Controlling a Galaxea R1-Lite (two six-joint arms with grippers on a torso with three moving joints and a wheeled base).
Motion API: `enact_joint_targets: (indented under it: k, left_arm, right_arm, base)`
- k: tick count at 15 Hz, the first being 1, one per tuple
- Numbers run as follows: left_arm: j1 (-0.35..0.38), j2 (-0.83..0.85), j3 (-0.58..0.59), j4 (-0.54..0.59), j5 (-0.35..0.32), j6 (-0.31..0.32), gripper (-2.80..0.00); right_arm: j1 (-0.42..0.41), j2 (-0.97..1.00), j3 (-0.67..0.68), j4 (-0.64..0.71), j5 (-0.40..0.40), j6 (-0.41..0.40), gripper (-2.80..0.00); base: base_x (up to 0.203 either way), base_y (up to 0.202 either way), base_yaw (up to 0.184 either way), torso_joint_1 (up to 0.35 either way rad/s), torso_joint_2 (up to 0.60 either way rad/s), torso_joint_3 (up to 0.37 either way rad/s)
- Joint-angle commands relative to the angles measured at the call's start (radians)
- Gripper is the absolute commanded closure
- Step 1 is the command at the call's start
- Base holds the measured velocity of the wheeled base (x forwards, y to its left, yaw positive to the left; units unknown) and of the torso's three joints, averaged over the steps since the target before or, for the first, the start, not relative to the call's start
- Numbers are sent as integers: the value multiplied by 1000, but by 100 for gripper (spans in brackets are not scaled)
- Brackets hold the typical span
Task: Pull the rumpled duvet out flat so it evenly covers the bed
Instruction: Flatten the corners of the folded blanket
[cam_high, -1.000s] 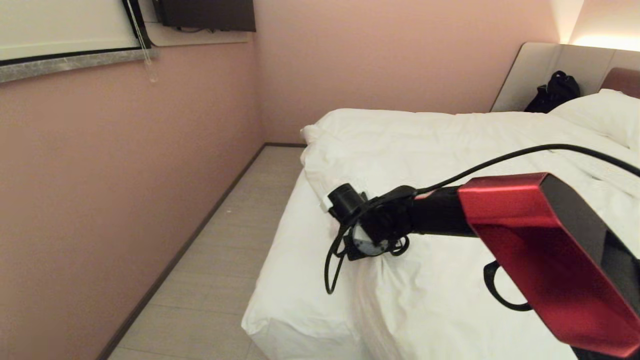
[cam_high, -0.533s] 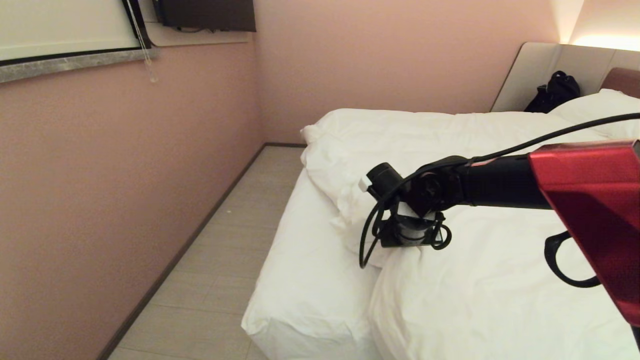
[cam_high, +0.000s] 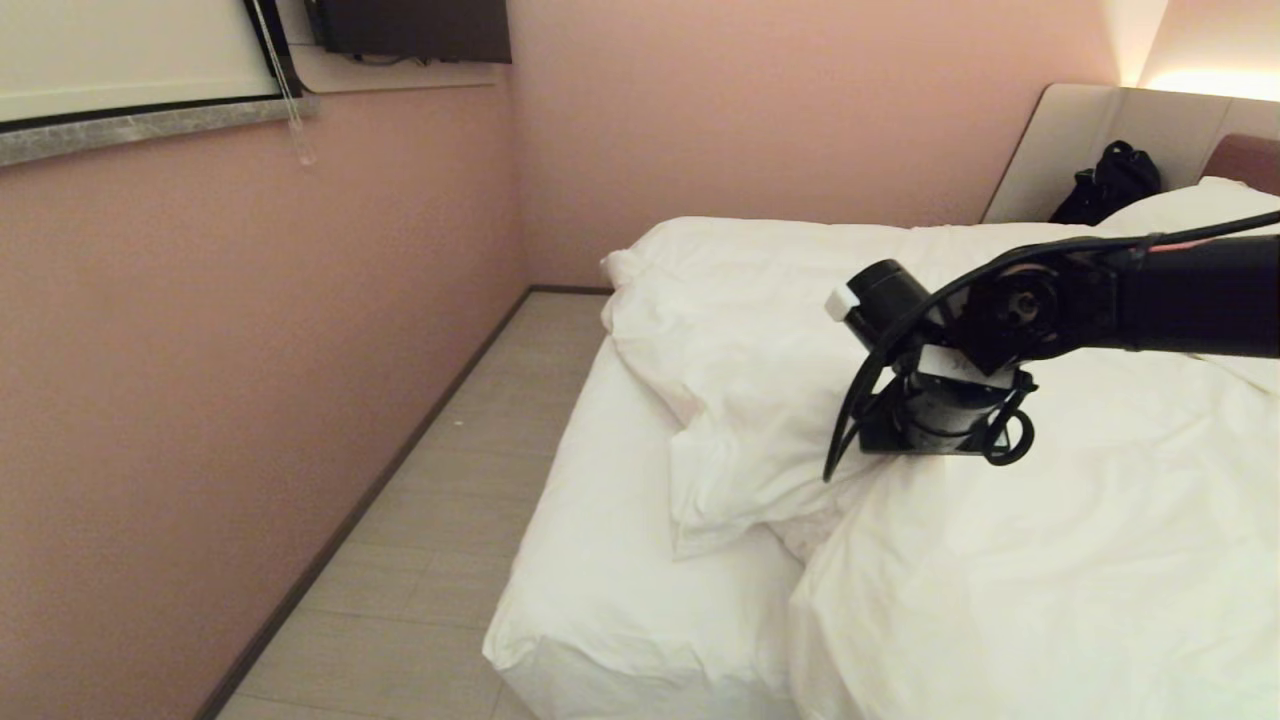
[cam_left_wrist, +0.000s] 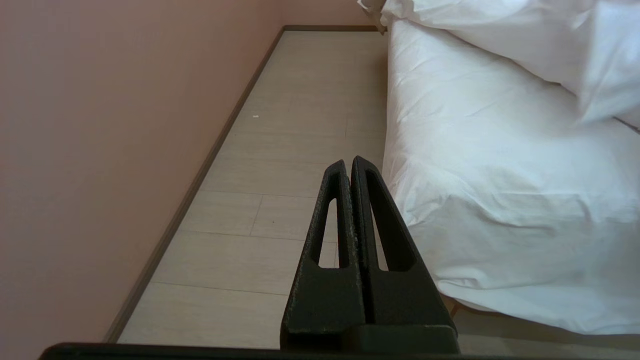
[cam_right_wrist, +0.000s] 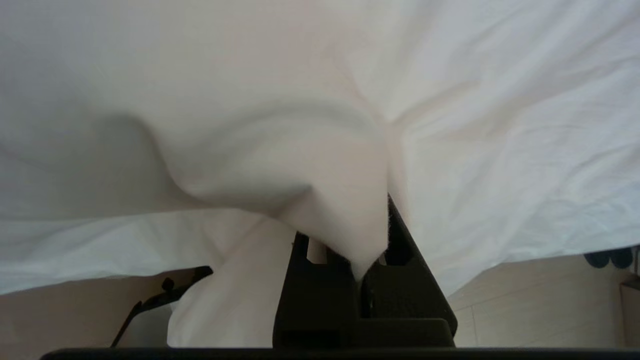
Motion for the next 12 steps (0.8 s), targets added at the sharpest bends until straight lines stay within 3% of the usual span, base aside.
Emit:
enact_joint_targets:
  k: [1, 5, 12]
  left_arm:
    - [0, 0, 0, 0, 0, 0, 0]
    - [0, 0, 0, 0, 0, 0, 0]
    - [0, 0, -1, 0, 0, 0, 0]
  right_arm:
    - [-34, -69, -1, 20, -7, -9, 0]
    - [-56, -100, -4, 21, -12, -43, 0]
    - [-33, 159, 61, 13, -109, 12, 0]
  base:
    - [0, 0, 0, 0, 0, 0]
    - [0, 0, 0, 0, 0, 0]
    - [0, 0, 0, 0, 0, 0]
